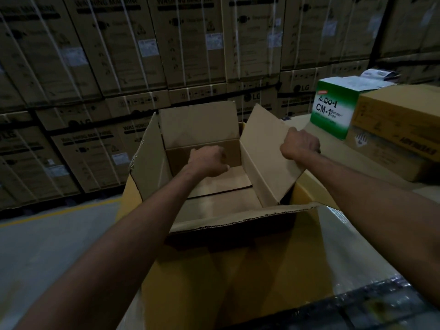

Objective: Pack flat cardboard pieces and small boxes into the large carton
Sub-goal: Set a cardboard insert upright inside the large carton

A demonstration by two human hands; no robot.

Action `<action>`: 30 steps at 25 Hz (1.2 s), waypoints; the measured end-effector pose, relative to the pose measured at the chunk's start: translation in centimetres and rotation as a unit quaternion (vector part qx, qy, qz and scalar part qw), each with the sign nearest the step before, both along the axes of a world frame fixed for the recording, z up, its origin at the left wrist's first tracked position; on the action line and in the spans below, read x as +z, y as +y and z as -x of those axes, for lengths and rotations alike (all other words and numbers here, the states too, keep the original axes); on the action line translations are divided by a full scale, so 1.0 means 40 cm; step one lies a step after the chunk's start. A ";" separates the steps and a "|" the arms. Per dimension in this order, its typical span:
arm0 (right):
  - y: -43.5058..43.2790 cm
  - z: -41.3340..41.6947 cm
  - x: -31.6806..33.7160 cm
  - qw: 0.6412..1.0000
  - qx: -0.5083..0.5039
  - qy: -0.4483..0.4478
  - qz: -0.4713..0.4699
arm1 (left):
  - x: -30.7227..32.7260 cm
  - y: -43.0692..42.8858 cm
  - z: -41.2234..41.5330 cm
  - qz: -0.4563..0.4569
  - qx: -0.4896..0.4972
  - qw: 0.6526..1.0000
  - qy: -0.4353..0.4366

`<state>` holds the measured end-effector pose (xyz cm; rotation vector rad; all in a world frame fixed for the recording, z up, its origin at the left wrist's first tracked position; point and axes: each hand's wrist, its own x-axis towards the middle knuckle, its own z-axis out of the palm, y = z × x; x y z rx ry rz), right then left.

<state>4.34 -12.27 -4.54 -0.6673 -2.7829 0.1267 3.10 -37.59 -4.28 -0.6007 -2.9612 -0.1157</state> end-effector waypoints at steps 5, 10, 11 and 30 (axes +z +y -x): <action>0.004 -0.001 -0.020 1.000 0.002 -0.017 -0.005 | -0.016 0.059 0.018 -0.026 -0.032 0.998 -0.043; -0.035 -0.009 -0.037 0.974 0.094 0.015 -0.203 | -0.004 0.075 0.017 -0.032 -0.038 0.998 -0.047; -0.059 -0.012 -0.040 0.966 0.137 0.045 -0.216 | -0.007 0.067 0.018 -0.025 -0.031 0.998 -0.044; -0.513 0.128 -0.008 0.804 0.404 -0.132 0.416 | 0.124 -0.218 0.004 0.048 0.024 0.993 -0.101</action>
